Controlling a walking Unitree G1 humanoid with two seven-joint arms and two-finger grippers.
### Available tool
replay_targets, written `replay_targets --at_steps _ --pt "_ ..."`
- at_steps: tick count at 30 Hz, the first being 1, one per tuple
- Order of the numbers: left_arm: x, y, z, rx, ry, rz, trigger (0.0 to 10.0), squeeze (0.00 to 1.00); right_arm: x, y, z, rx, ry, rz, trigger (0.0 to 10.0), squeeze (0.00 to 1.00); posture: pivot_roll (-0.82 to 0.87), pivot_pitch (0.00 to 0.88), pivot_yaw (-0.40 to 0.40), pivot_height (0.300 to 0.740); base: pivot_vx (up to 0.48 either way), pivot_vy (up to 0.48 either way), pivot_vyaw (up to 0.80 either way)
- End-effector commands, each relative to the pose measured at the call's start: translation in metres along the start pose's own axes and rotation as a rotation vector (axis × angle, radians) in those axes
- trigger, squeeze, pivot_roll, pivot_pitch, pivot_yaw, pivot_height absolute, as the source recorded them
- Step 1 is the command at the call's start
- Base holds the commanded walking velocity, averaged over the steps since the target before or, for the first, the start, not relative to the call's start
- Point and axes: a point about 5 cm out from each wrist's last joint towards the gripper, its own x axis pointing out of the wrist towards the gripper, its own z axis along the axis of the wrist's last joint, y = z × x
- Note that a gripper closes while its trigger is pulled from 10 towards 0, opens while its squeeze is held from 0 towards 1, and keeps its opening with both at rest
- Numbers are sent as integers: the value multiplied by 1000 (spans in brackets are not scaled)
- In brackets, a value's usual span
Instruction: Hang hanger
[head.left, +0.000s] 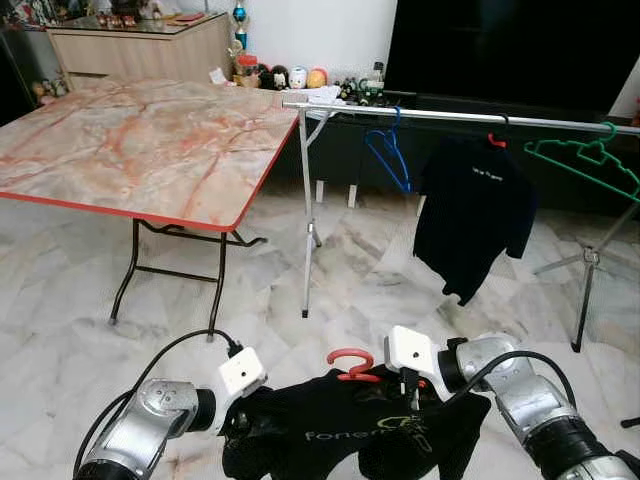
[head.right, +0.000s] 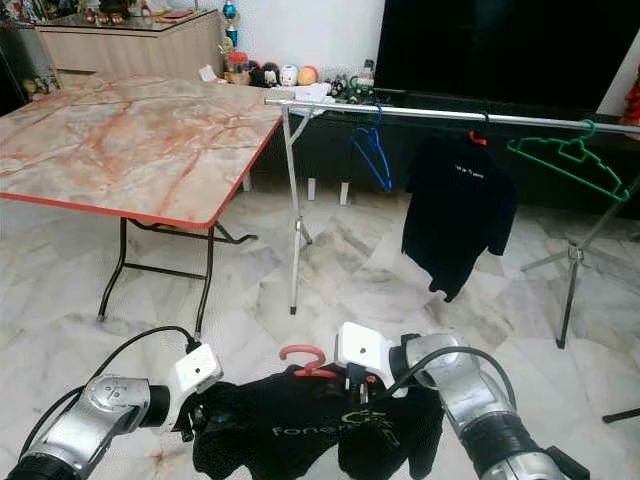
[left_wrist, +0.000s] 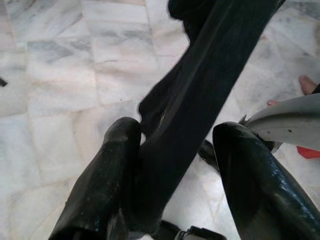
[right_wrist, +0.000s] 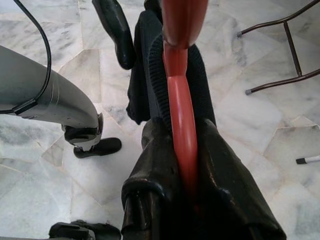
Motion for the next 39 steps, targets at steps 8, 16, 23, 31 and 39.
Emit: replay_targets --at_steps 8,16,23,31,39 --pt "4 2 -19 -40 65 93 10000 1000 -17 -10 28 -98 -64 -33 10000 0 95 0 -46 740 0 0 0" --pt "10 8 -23 -61 84 184 10000 0 -20 -11 35 -113 -71 -36 10000 0 93 0 -53 740 0 0 0" --pt "13 8 -17 -59 52 173 0 0 -19 -11 38 -117 -76 -37 10000 0 94 0 -52 740 0 0 0" --pt "11 3 -23 -48 79 107 0 0 -24 -16 38 -119 -73 -74 10000 0 89 0 -46 740 0 0 0" --pt "7 7 -25 -33 91 115 0 0 -24 -17 37 -114 -72 -86 10000 0 87 0 -38 740 0 0 0"
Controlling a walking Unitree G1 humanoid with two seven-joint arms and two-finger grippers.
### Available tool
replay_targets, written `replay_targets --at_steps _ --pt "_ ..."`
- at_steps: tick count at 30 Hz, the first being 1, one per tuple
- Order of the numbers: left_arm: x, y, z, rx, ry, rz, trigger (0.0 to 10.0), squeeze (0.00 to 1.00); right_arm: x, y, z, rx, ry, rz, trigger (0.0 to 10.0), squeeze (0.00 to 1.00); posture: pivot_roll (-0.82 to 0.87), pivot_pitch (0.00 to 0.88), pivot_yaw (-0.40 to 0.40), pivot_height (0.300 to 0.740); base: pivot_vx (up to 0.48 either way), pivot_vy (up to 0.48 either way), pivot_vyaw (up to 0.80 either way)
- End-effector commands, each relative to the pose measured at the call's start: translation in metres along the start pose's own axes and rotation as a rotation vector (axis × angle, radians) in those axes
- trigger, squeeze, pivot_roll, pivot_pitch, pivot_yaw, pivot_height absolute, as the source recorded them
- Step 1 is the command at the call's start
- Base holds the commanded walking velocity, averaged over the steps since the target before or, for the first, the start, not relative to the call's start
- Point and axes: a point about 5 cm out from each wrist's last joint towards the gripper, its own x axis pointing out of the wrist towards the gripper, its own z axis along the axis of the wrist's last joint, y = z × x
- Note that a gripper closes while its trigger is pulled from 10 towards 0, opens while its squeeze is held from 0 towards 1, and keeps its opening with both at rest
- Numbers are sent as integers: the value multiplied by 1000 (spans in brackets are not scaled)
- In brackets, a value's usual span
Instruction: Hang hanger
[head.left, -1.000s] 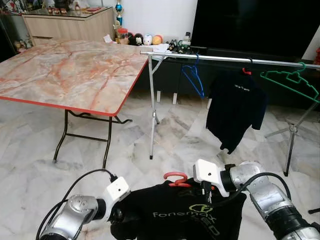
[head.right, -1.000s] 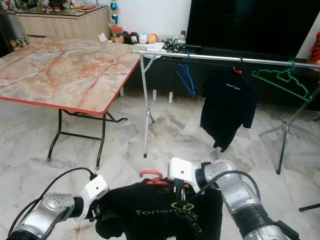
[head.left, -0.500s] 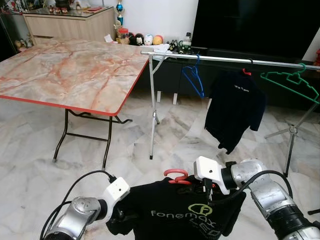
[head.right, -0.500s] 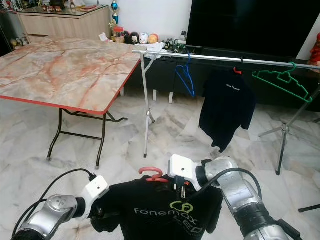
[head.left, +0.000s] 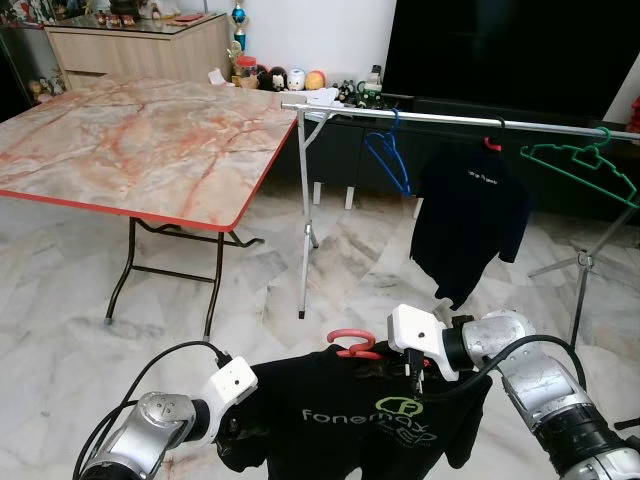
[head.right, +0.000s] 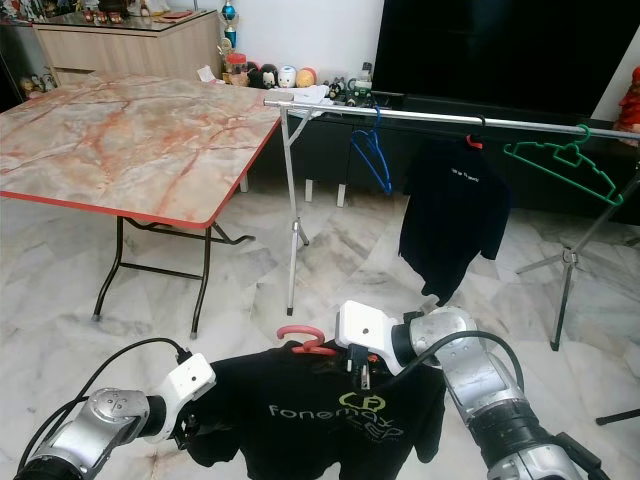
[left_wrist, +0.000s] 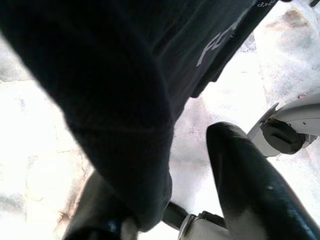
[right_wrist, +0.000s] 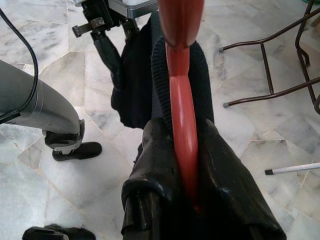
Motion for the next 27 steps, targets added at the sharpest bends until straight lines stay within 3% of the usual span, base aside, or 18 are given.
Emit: replay_targets --at_steps 1,9,16,27 --pt "0 0 0 19 6 -5 0 0 -8 -8 11 -34 -34 -41 10000 0 87 0 -38 740 0 0 0" --pt "2 7 8 19 -41 72 0 0 -7 -8 12 -35 -42 -42 10000 0 87 0 -37 740 0 0 0" --pt "4 2 8 6 -61 48 0 0 -6 -9 10 -23 -50 -78 10000 0 88 0 -38 740 0 0 0" --pt "3 7 10 5 -88 90 0 0 -7 -8 7 -19 -36 -94 10000 0 86 0 -38 740 0 0 0"
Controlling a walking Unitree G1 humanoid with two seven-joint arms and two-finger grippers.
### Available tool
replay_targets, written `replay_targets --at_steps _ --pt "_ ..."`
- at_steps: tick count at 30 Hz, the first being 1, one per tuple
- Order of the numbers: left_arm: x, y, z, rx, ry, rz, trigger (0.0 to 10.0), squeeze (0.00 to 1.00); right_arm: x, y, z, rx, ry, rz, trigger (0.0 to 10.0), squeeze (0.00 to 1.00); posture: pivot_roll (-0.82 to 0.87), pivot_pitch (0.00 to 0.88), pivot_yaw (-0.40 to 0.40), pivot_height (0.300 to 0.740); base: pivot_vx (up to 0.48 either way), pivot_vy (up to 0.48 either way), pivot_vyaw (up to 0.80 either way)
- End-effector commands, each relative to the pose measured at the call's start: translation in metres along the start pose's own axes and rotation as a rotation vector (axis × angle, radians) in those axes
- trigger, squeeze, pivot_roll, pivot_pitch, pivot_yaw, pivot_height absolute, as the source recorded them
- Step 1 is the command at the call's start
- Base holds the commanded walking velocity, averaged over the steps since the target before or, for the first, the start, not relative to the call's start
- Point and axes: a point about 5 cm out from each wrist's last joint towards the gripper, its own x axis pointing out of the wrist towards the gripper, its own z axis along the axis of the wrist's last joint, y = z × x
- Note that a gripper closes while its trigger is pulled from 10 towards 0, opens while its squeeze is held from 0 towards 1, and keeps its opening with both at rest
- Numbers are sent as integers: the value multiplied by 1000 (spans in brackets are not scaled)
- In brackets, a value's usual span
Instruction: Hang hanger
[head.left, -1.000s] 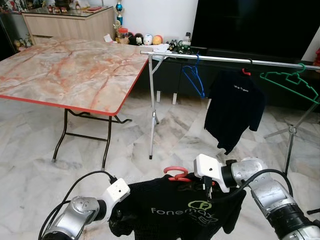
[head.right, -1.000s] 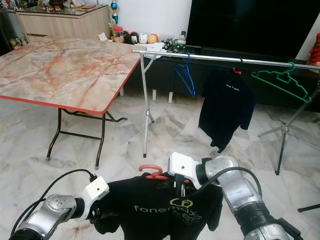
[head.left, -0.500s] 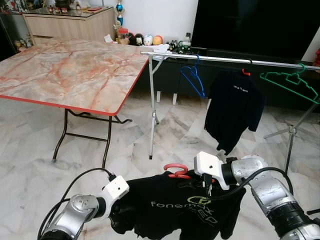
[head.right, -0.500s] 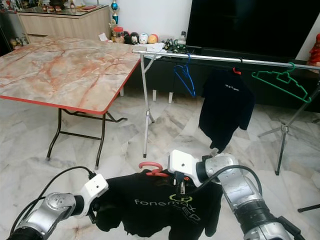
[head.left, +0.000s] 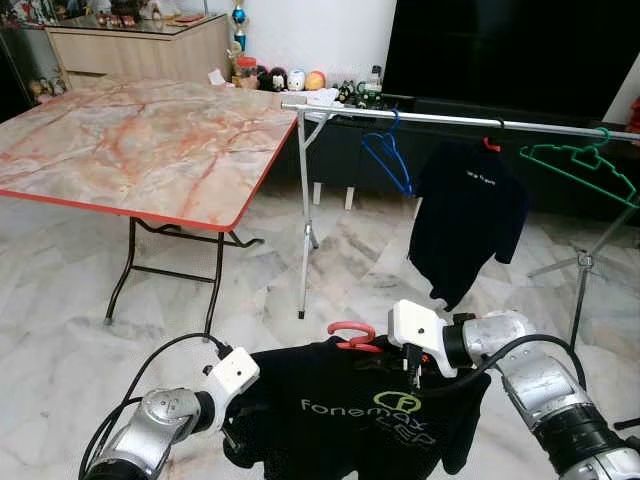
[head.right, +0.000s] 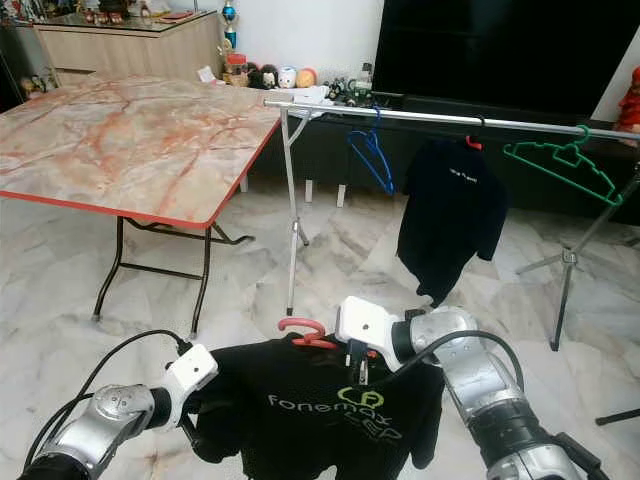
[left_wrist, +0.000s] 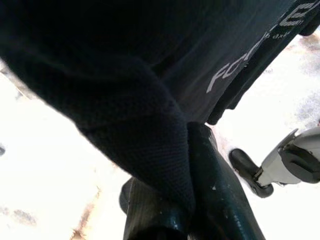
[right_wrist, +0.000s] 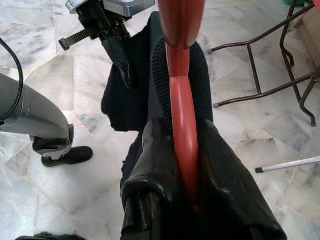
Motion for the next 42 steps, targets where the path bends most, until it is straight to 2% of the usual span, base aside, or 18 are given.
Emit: replay_targets --at_steps 1,6,8,13,15,18,19,20,22,24,26,31,33,35,37,39,41,42 --pt "0 3 1 0 -8 10 0 0 -6 -6 6 -19 -29 -43 10000 0 88 0 -38 740 0 0 0" --pt "-3 9 6 1 -38 59 0 0 -5 -8 -2 -23 50 -78 10000 0 89 0 -38 740 0 0 0" --pt "-8 22 11 6 -63 146 0 0 -8 -13 -27 -23 262 -160 10000 0 86 0 -35 740 0 0 0" --pt "-17 41 19 -24 -127 277 0 0 -18 -19 -60 18 502 -318 10000 0 92 0 -39 740 0 0 0" --pt "-23 47 22 -26 -146 312 0 0 -23 -19 -73 83 558 -412 10000 0 90 0 -40 740 0 0 0" --pt "-26 48 23 -31 -159 306 0 0 -23 -22 -79 204 520 -586 10000 0 95 0 -41 740 0 0 0" --pt "-26 48 23 -31 -159 306 0 0 -23 -22 -79 204 520 -586 10000 0 95 0 -41 740 0 0 0" --pt "-26 46 24 -24 -157 289 0 0 -25 -29 -79 270 473 -730 10000 0 95 0 -40 740 0 0 0" --pt "-26 46 24 -20 -156 285 0 0 -26 -31 -78 295 453 -775 10000 0 96 0 -40 740 0 0 0" --pt "-22 38 25 -12 -151 239 0 0 -22 -41 -65 514 191 -942 10000 0 94 0 -38 740 0 0 0" --pt "-20 36 25 -16 -148 226 0 0 -22 -43 -63 538 155 -964 10000 0 93 0 -38 740 0 0 0" --pt "-14 23 23 13 -115 121 0 0 -28 -52 -57 744 -31 -1102 10000 0 89 0 -34 740 0 0 0" --pt "-14 23 23 13 -115 121 0 0 -28 -52 -57 744 -31 -1102 10000 0 89 0 -34 740 0 0 0" --pt "-11 0 20 44 -54 -68 0 0 -31 -57 -54 833 -110 -1145 10000 0 87 0 -37 740 0 0 0" --pt "-11 0 20 44 -54 -68 0 0 -31 -57 -54 833 -110 -1145 10000 0 87 0 -37 740 0 0 0" --pt "-10 -28 24 80 -30 -279 0 0 -30 -60 -51 838 -118 -1154 10000 0 85 0 -36 740 0 0 0" --pt "-10 -28 24 80 -30 -279 0 0 -30 -60 -51 838 -118 -1154 10000 0 85 0 -36 740 0 0 0" --pt "-12 -53 42 82 -111 -437 0 0 -25 -61 -46 827 -124 -1145 10000 0 90 0 -40 740 0 0 0"
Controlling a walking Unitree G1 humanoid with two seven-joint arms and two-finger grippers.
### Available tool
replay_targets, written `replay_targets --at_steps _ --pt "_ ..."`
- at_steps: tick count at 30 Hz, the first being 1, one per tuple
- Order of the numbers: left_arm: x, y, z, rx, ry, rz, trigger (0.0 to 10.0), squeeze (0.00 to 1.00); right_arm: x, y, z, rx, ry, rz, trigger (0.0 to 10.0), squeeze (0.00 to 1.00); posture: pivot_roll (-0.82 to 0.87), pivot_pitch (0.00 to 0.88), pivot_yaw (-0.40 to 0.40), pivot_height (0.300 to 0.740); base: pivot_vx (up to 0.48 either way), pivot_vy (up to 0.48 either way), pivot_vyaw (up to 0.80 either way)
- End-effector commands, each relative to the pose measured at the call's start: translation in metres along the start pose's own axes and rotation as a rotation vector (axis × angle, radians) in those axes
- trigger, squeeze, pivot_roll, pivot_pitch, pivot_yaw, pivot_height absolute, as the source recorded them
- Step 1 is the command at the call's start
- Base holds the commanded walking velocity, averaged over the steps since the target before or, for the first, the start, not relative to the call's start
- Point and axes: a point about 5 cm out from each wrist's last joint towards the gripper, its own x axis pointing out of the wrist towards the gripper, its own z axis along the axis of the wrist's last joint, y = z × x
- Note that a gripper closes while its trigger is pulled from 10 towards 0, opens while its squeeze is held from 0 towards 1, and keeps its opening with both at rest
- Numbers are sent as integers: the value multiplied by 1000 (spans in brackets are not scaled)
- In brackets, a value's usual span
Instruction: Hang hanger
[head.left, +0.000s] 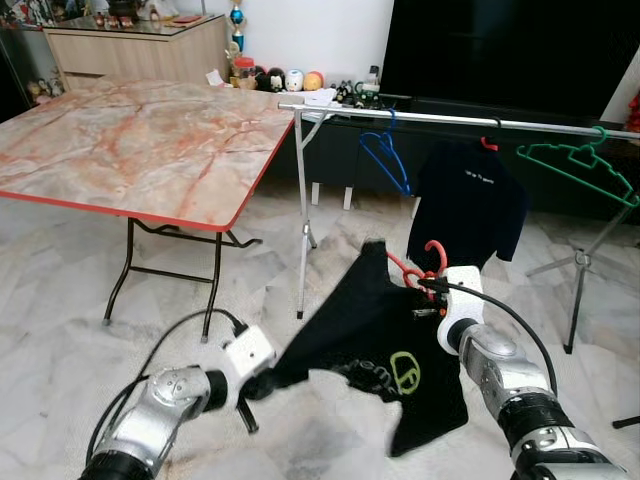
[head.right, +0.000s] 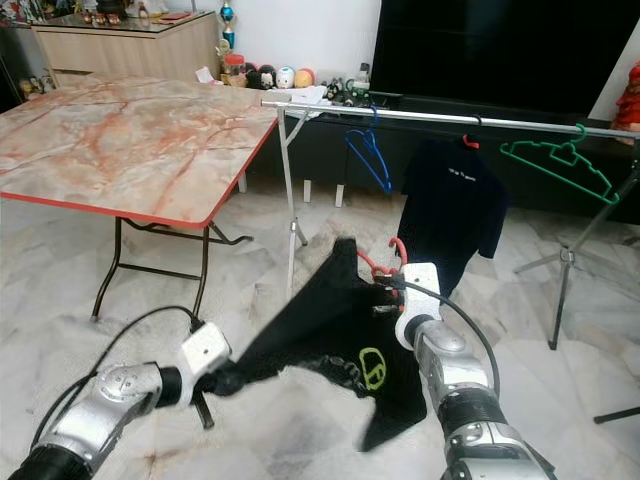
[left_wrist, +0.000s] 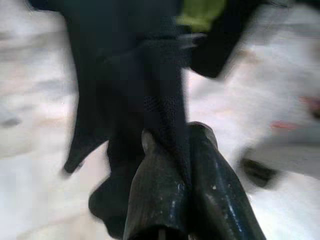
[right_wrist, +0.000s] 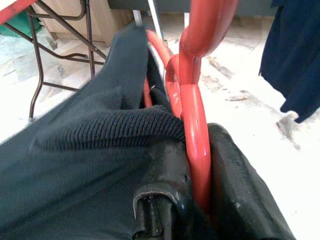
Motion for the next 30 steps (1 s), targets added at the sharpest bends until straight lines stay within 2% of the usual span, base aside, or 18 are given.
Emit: replay_targets --at_steps 1,3,5,6,7,8,9,10,15,19,20,21,22,24,25,26,30 --pt "13 -38 28 -25 -142 -257 0 0 0 -5 39 29 -138 -72 10000 0 96 0 -39 740 0 0 0" --pt "16 -42 34 -24 -166 -272 0 0 2 0 39 22 -135 -40 10000 0 94 0 -39 740 0 0 0" --pt "26 -38 31 35 -134 -203 0 0 4 12 38 -27 -120 50 10000 0 94 0 -41 740 0 0 0" --pt "31 -32 27 46 -100 -141 10000 0 5 21 36 -80 -104 126 10000 0 92 0 -41 740 0 0 0" --pt "31 -31 26 40 -93 -132 10000 0 5 23 36 -96 -100 145 10000 0 91 0 -40 740 0 0 0" --pt "32 -29 27 28 -107 -115 10000 925 4 26 34 -133 -86 179 10000 0 91 0 -40 740 0 0 0" --pt "33 -28 29 19 -127 -108 10000 1000 4 27 32 -168 -71 198 10000 0 91 0 -40 740 0 0 0" --pt "32 -28 32 10 -150 -107 10000 1000 4 27 29 -228 -48 221 10000 0 95 0 -44 740 0 0 0" --pt "31 -28 32 18 -146 -110 10000 1000 3 26 27 -263 -28 239 10000 0 101 0 -49 740 0 0 0" --pt "26 -31 27 31 -96 -133 10000 1000 1 22 21 -366 39 323 10000 0 106 0 -56 740 0 0 0" --pt "25 -29 26 41 -83 -121 10000 831 0 22 19 -401 52 349 10000 0 107 0 -59 740 0 0 0" --pt "25 -29 26 41 -83 -121 10000 831 0 22 19 -401 52 349 10000 0 107 0 -59 740 0 0 0" --pt "24 -28 25 49 -76 -112 10000 0 -1 21 19 -422 60 365 10000 0 107 0 -59 740 0 0 0" --pt "24 -28 25 49 -76 -112 10000 0 -1 21 19 -422 60 365 10000 0 107 0 -59 740 0 0 0" --pt "21 -24 24 51 -64 -86 10000 0 -3 21 17 -472 77 417 10000 0 112 0 -66 740 0 0 0" --pt "13 -17 25 42 -42 -44 10000 0 -7 21 11 -568 119 527 10000 0 116 0 -70 740 0 0 0" --pt "5 -6 16 78 44 2 10000 0 -14 25 2 -617 168 712 10000 0 124 0 -72 740 0 0 0"
